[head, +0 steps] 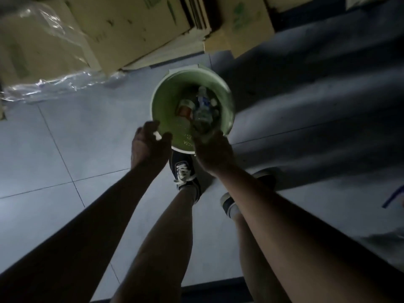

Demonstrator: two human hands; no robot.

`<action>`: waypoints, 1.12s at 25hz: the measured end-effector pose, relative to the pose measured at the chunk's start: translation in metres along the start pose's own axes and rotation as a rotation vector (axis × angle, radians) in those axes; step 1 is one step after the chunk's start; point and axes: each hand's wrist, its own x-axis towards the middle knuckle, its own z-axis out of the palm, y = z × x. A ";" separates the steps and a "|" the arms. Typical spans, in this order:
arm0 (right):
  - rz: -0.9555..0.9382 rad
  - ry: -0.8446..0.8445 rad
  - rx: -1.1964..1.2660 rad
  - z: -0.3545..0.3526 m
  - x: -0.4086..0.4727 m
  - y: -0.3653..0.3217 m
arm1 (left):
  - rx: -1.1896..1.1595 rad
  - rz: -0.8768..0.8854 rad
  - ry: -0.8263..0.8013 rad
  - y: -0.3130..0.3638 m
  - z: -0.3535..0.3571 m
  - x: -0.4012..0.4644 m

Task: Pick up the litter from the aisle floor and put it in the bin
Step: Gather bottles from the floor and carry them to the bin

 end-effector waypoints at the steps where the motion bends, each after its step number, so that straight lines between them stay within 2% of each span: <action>1: 0.000 -0.037 -0.057 -0.003 -0.022 0.004 | 0.028 0.019 -0.020 -0.002 -0.012 -0.016; 6: 0.054 -0.190 -0.256 -0.049 -0.166 -0.001 | 0.255 0.325 -0.257 0.020 -0.100 -0.133; 11: -0.056 -0.245 -0.407 -0.129 -0.296 -0.062 | 0.419 0.411 -0.366 0.080 -0.217 -0.234; 14: -0.157 -0.226 -0.514 -0.179 -0.355 -0.105 | 0.399 0.482 -0.299 0.099 -0.294 -0.273; 18: -0.280 -0.145 -0.575 -0.213 -0.408 -0.152 | 0.338 0.580 -0.044 0.100 -0.376 -0.316; 21: -0.389 -0.124 -0.670 -0.214 -0.427 -0.172 | 0.352 0.541 0.047 0.082 -0.399 -0.345; 24: -0.478 -0.142 -0.811 -0.211 -0.439 -0.189 | 0.304 0.386 0.046 0.062 -0.393 -0.379; 28: -0.626 -0.240 -0.939 -0.219 -0.443 -0.200 | 0.228 0.180 0.151 0.050 -0.358 -0.431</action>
